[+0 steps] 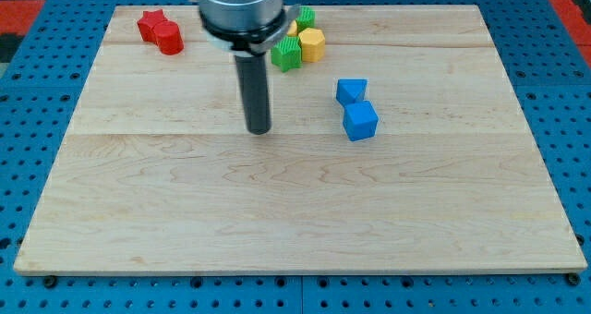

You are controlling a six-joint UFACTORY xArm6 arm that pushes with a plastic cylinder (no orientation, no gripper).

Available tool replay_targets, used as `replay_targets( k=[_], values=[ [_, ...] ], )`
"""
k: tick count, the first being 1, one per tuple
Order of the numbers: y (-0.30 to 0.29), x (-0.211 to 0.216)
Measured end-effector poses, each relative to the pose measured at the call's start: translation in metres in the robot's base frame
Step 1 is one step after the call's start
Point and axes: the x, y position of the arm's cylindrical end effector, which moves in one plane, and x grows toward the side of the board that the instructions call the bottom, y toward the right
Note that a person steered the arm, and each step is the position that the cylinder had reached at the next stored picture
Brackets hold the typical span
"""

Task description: Slide the yellow blocks to the left top

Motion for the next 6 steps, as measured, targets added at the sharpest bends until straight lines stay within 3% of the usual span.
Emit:
replay_targets(
  k=[2,3,4,6],
  values=[
    [0.085,-0.093],
    [0.127,-0.103],
    [0.105,-0.116],
    [0.04,-0.181]
  ],
)
